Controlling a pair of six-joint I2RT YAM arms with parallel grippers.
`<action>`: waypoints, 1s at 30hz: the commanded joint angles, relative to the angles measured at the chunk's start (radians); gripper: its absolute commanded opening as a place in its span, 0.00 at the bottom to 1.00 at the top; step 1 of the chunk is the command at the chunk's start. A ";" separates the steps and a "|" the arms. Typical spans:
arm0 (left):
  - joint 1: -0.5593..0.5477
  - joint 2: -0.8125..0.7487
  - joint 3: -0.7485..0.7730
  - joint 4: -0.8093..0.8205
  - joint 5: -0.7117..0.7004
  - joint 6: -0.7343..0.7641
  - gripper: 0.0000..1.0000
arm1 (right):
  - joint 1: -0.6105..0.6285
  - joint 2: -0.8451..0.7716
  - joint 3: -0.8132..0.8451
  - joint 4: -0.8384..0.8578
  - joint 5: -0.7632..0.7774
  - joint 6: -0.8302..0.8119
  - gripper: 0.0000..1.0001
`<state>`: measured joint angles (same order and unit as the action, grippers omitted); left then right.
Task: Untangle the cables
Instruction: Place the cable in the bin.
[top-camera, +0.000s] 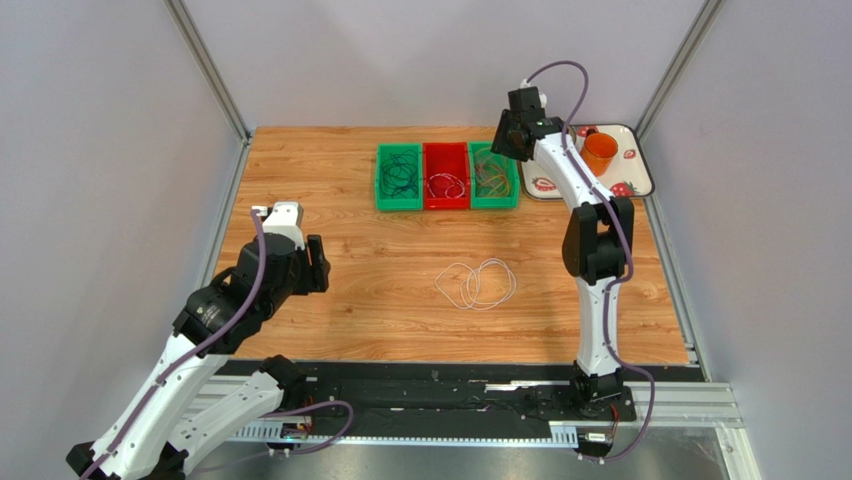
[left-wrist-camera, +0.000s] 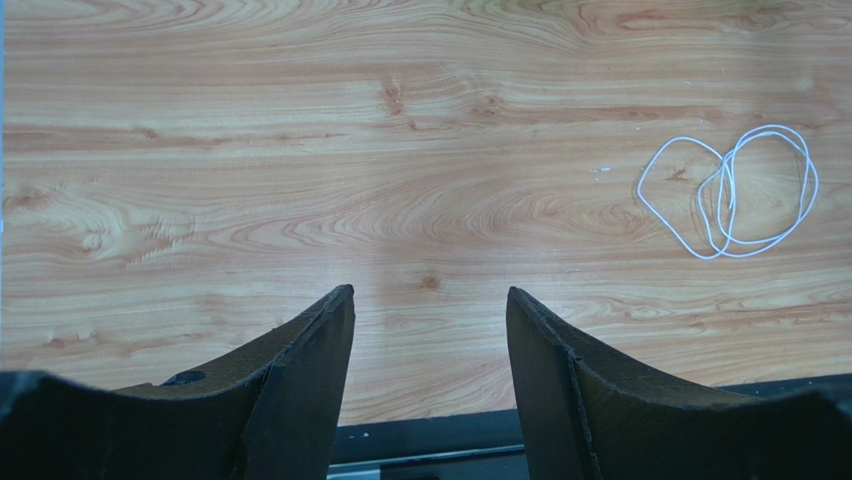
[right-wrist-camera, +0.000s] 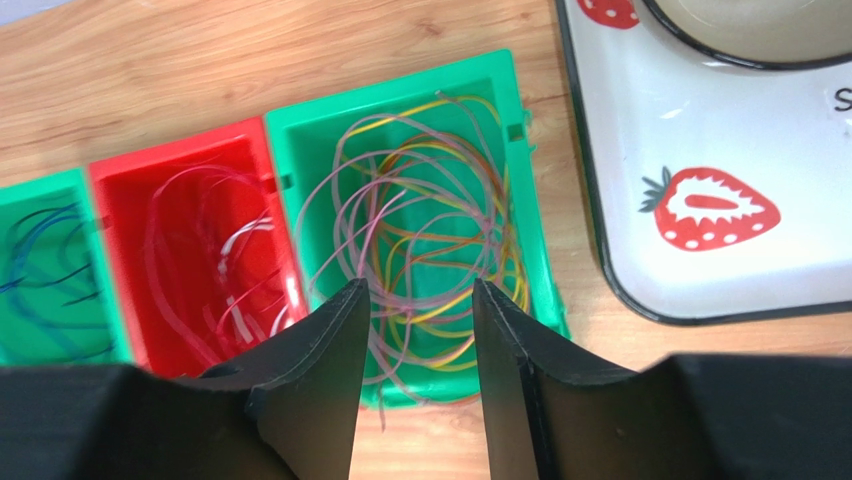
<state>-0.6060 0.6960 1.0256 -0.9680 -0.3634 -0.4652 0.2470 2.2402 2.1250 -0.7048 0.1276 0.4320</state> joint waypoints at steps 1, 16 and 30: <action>0.005 -0.006 -0.001 0.028 0.009 0.013 0.66 | 0.001 -0.125 -0.088 0.047 -0.094 0.040 0.46; 0.005 0.008 -0.002 0.028 0.006 0.013 0.66 | 0.002 -0.028 -0.140 0.082 -0.181 0.129 0.07; 0.031 0.020 -0.001 0.035 0.026 0.022 0.66 | -0.011 0.114 -0.079 0.065 -0.140 0.120 0.04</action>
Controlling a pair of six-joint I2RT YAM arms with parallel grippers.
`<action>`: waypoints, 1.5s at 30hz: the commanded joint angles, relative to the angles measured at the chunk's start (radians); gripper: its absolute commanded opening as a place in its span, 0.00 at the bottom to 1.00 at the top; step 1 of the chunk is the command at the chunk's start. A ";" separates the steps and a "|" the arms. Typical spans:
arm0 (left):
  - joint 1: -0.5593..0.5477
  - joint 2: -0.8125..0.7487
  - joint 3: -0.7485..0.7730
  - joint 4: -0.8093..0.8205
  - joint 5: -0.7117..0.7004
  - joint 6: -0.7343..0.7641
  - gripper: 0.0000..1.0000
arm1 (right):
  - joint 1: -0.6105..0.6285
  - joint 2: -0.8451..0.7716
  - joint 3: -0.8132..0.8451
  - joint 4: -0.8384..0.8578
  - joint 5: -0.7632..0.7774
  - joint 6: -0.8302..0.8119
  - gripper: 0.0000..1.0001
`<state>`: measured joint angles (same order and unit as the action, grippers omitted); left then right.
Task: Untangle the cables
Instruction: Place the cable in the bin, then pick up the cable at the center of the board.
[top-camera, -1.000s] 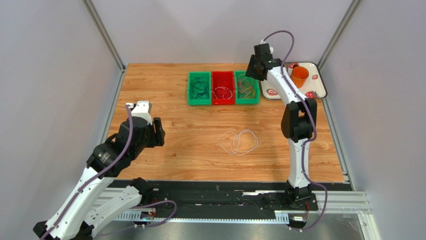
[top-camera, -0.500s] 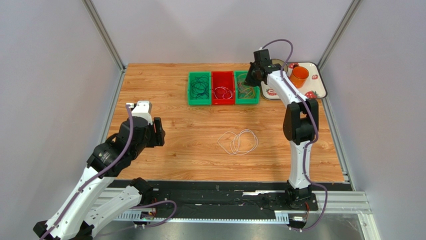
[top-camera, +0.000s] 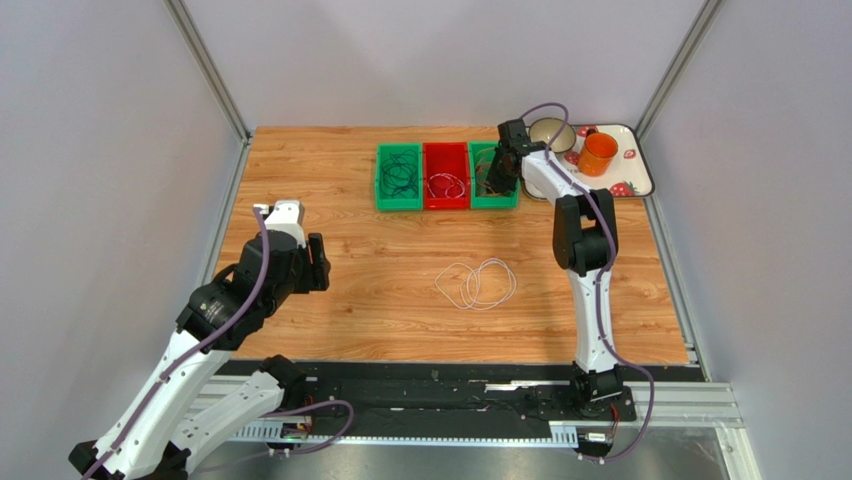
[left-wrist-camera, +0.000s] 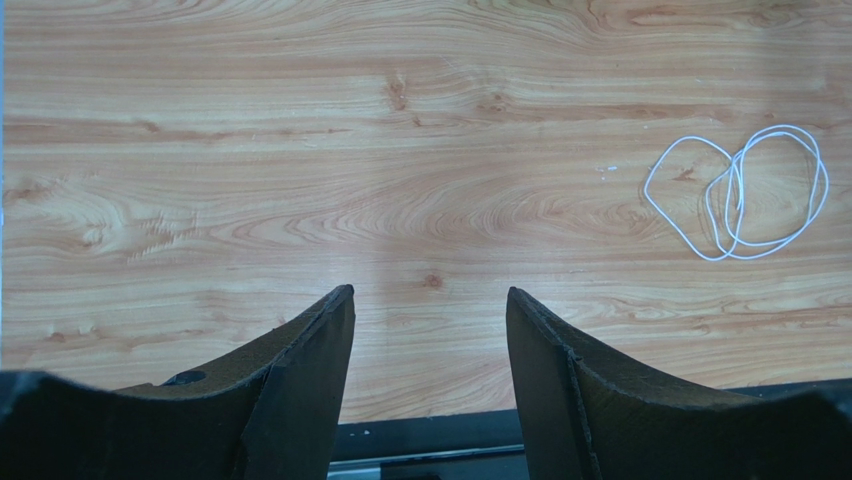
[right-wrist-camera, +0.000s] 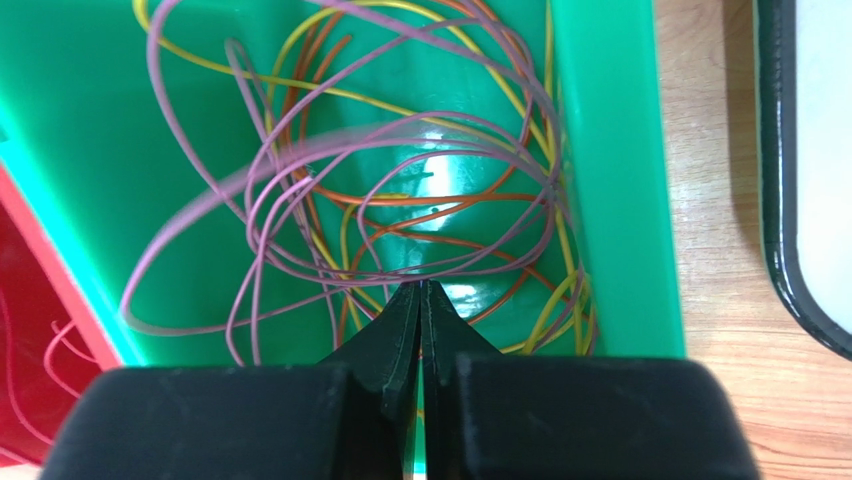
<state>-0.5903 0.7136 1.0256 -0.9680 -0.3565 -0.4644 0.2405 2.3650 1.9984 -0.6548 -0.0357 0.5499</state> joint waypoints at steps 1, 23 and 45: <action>0.018 0.004 -0.001 0.035 0.022 0.021 0.66 | -0.004 -0.015 0.051 0.011 0.025 -0.001 0.04; 0.024 -0.014 -0.004 0.041 0.051 0.026 0.73 | 0.014 -0.390 0.011 -0.112 0.143 -0.073 0.33; -0.167 0.423 -0.009 0.382 0.197 -0.094 0.87 | 0.049 -1.093 -1.065 0.081 0.059 0.081 0.42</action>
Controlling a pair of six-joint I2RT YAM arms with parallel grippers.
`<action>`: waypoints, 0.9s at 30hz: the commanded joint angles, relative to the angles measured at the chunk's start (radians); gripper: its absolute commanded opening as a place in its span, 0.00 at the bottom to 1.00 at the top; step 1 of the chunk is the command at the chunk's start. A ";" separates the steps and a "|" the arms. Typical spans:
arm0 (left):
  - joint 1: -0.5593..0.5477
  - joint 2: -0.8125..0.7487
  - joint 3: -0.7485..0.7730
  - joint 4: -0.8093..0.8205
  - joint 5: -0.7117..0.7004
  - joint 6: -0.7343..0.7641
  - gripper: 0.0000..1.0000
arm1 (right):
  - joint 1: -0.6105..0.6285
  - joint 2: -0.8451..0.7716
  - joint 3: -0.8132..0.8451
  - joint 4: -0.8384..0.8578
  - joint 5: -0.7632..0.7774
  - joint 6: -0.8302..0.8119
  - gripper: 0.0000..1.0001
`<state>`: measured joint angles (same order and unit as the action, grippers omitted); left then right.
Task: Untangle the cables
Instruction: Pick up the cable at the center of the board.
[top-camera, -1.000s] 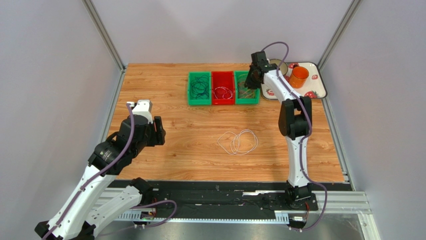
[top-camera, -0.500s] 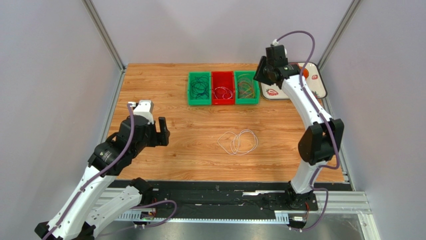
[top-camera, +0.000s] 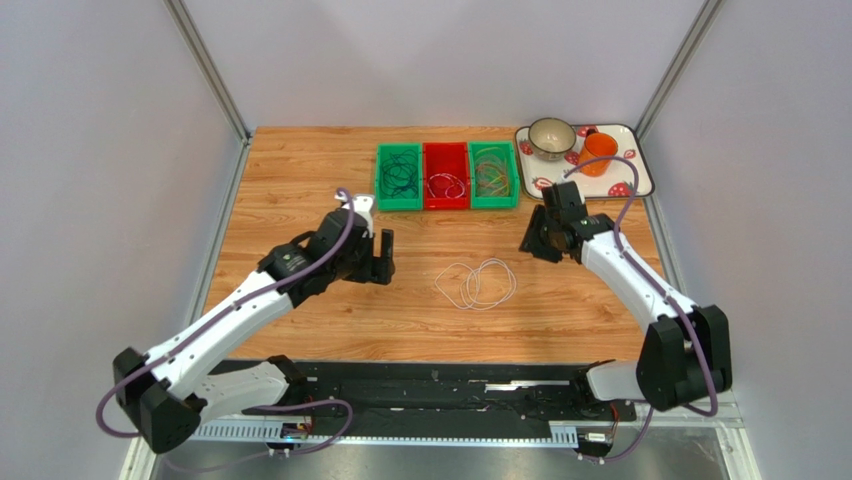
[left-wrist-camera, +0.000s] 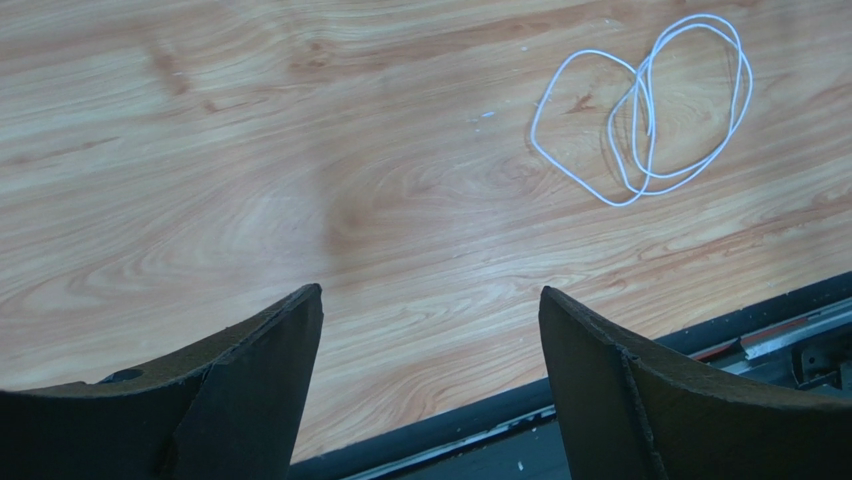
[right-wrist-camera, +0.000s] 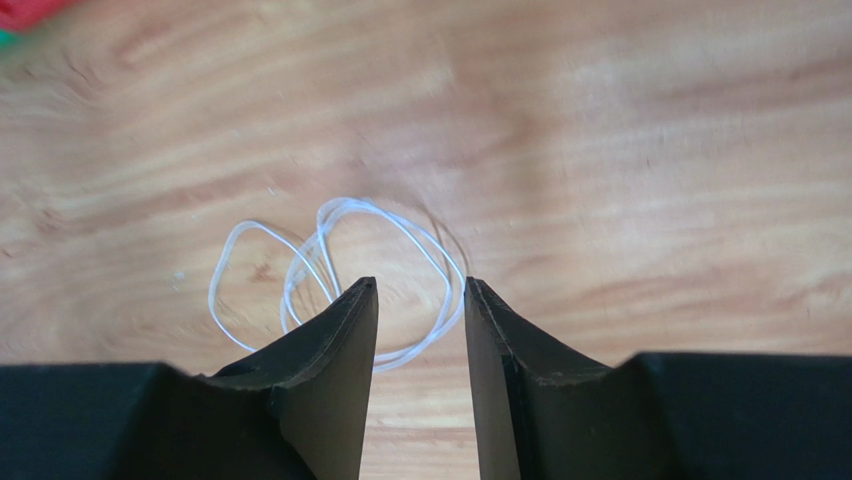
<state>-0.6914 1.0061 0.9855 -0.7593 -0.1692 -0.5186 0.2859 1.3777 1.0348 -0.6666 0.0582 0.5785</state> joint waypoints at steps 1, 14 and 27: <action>-0.075 0.159 0.041 0.211 0.017 -0.041 0.86 | 0.004 -0.129 -0.140 0.091 -0.040 0.053 0.42; -0.172 0.670 0.234 0.465 0.152 -0.064 0.74 | 0.004 -0.238 -0.210 0.048 -0.037 0.041 0.44; -0.230 0.887 0.328 0.509 0.177 -0.072 0.65 | 0.004 -0.223 -0.220 0.056 -0.043 0.024 0.44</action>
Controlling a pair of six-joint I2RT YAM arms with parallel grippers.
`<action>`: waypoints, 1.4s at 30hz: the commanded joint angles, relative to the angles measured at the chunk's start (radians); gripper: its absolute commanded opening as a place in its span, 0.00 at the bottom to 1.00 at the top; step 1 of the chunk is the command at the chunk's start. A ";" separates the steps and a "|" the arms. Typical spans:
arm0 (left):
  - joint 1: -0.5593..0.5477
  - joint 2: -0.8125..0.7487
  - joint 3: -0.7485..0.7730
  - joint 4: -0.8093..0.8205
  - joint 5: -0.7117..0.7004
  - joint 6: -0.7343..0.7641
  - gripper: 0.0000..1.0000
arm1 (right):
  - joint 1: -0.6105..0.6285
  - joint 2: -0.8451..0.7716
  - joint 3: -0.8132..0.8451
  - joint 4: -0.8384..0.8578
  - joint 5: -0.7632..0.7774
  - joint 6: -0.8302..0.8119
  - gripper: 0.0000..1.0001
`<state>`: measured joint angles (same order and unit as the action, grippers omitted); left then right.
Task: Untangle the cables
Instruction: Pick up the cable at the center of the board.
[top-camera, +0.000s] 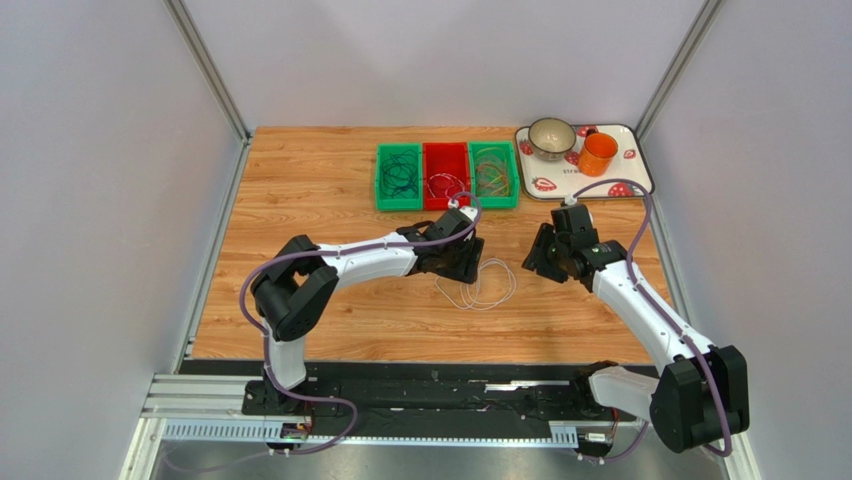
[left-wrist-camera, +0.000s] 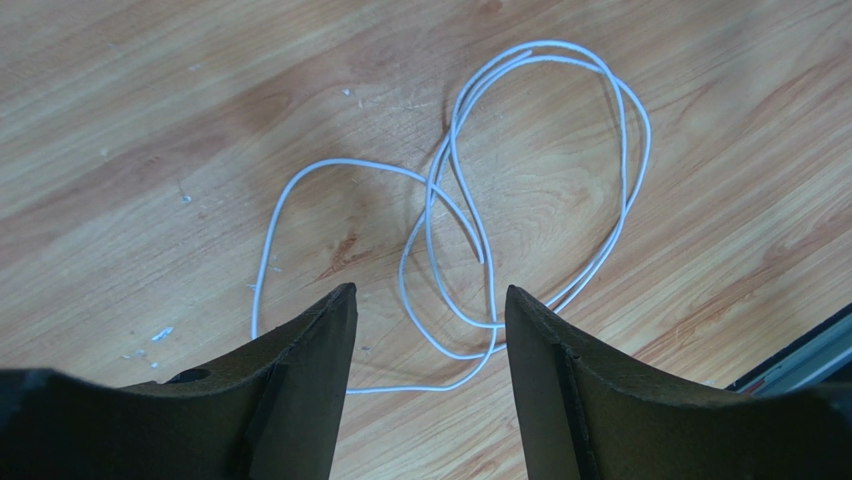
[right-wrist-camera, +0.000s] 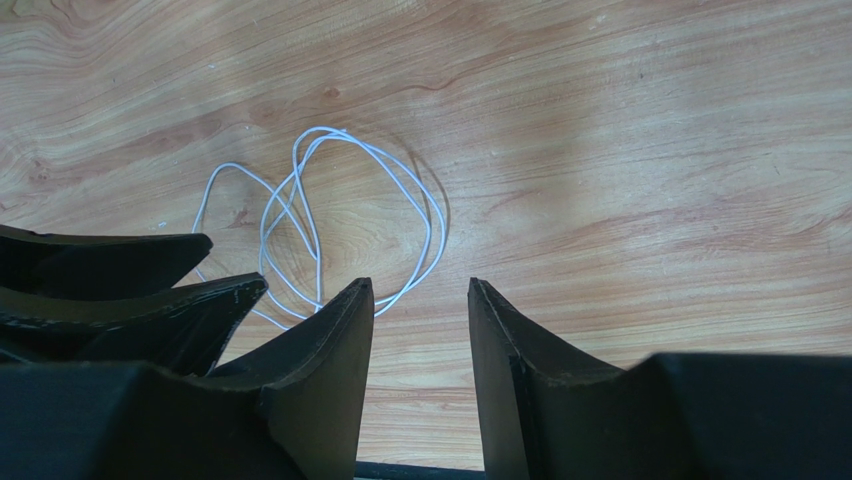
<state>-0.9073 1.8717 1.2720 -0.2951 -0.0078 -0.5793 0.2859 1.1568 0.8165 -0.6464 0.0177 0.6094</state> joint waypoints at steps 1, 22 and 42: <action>-0.018 0.024 0.046 0.044 0.014 -0.011 0.64 | 0.004 0.000 -0.002 0.037 -0.001 -0.007 0.44; -0.031 0.130 0.130 -0.015 -0.063 0.006 0.40 | 0.004 0.015 -0.014 0.067 -0.065 0.000 0.43; -0.031 -0.244 0.292 -0.301 -0.084 0.093 0.00 | 0.007 -0.080 0.003 0.086 -0.203 -0.013 0.43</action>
<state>-0.9306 1.8275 1.4532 -0.5179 -0.0666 -0.5434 0.2863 1.1355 0.8024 -0.6132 -0.0933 0.6044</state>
